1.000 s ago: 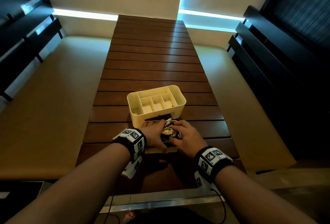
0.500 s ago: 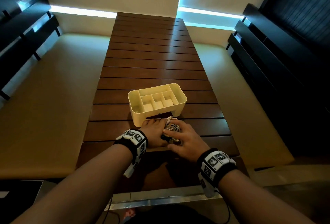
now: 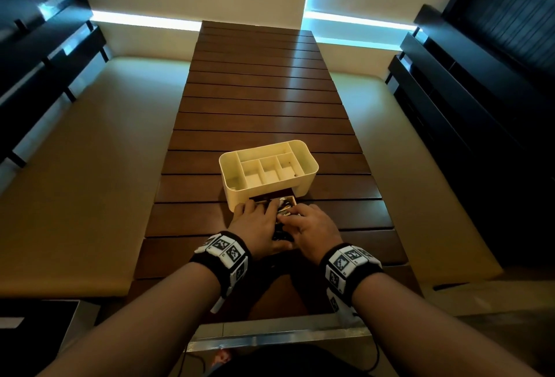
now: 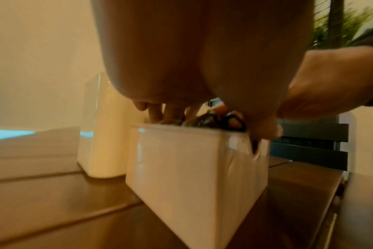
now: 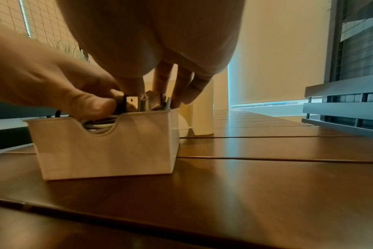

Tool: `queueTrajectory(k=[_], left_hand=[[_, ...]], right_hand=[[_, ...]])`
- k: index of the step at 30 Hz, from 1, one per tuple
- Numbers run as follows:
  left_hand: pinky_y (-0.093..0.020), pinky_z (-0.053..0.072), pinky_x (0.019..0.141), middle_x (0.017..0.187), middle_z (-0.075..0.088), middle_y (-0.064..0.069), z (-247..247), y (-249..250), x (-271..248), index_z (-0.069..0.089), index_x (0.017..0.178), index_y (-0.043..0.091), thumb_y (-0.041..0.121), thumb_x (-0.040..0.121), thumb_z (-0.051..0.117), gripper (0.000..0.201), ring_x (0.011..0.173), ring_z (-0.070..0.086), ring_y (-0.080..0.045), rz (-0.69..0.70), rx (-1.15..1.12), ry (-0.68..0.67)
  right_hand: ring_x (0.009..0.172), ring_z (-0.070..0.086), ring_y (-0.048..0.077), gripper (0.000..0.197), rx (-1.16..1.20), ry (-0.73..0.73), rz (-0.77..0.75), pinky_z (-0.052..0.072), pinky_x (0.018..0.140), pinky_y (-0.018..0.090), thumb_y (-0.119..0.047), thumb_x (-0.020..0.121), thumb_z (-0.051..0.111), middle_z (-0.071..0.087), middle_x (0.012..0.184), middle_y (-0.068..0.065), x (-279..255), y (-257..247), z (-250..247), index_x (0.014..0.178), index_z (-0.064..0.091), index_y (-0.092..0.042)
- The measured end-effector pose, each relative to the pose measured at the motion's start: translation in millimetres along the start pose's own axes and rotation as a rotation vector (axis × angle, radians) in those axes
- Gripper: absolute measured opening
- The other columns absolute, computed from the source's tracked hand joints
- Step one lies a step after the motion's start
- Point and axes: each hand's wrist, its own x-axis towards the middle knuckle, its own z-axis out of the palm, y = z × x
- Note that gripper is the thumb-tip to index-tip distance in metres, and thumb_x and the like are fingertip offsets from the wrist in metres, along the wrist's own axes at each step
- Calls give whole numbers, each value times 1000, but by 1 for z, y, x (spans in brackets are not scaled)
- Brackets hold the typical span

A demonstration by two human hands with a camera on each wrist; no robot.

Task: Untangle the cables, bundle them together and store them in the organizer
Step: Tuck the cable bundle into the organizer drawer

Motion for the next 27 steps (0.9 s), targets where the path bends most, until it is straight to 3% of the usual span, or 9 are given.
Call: queueTrajectory(k=[3, 5, 9, 13, 15, 18, 21, 24, 27], left_hand=[[-45, 26, 107, 137, 44, -9, -9, -1, -10, 25, 148, 27, 79, 76, 53, 92, 127, 36, -31, 1, 155, 160], [-45, 26, 109, 148, 31, -10, -14, -2, -16, 25, 150, 25, 73, 78, 56, 92, 133, 29, -31, 32, 183, 251], [-43, 8, 121, 166, 1, -7, -6, -3, -13, 9, 158, 16, 61, 94, 44, 86, 150, 5, -28, 102, 189, 172], [-38, 19, 119, 163, 19, -13, 7, -7, -17, 14, 156, 8, 45, 102, 41, 70, 147, 25, -28, 101, 68, 66], [-37, 25, 116, 158, 31, -13, 8, -10, -19, 20, 155, 8, 39, 103, 41, 64, 142, 35, -27, 110, 59, 74], [-41, 38, 106, 144, 52, -9, 10, -12, -18, 42, 146, 9, 40, 100, 36, 56, 129, 51, -28, 100, 107, 100], [-43, 48, 91, 129, 65, -3, 13, -18, -19, 58, 134, 14, 46, 91, 26, 63, 115, 60, -28, 78, 149, 116], [-45, 44, 95, 137, 59, 0, 14, -22, -19, 52, 139, 17, 50, 91, 23, 65, 123, 53, -28, 102, 190, 109], [-49, 37, 103, 147, 50, -1, 14, -27, -20, 45, 145, 15, 54, 95, 16, 70, 133, 43, -29, 117, 199, 73]], right_hand=[[78, 58, 24, 21, -55, 12, -41, 47, 64, 36, -32, 85, 65, 69, 95, -4, 4, -1, -4, 103, 76, -31], [76, 58, 25, 19, -66, 3, -60, 46, 61, 36, -30, 81, 75, 68, 91, -5, 6, 0, -7, 100, 77, -33], [76, 55, 27, 20, -41, -25, -91, 52, 58, 42, -25, 77, 80, 68, 91, -3, 10, 3, -7, 96, 78, -29], [99, 38, 12, 26, 51, -155, -3, 44, 90, 30, -27, 95, 64, 62, 117, -3, 7, 0, -14, 120, 71, -28], [111, 39, 12, 30, 60, -219, -6, 42, 101, 31, -29, 98, 58, 53, 133, -5, 6, -1, -19, 127, 67, -31], [138, 27, 16, 35, 116, -285, 44, 31, 116, 36, -38, 98, 56, 23, 158, -8, 8, -9, -31, 131, 63, -30], [147, 8, 18, 48, -30, -388, -20, 22, 119, 40, -56, 95, 50, -2, 165, -11, 15, -15, -37, 137, 57, -34], [151, 1, 18, 52, -159, -481, -97, 20, 122, 44, -58, 95, 48, 1, 166, -9, 27, -8, -36, 143, 48, -37], [152, 12, 20, 51, -133, -537, -116, 22, 121, 47, -45, 100, 49, 20, 164, -5, 31, 5, -26, 149, 40, -34]])
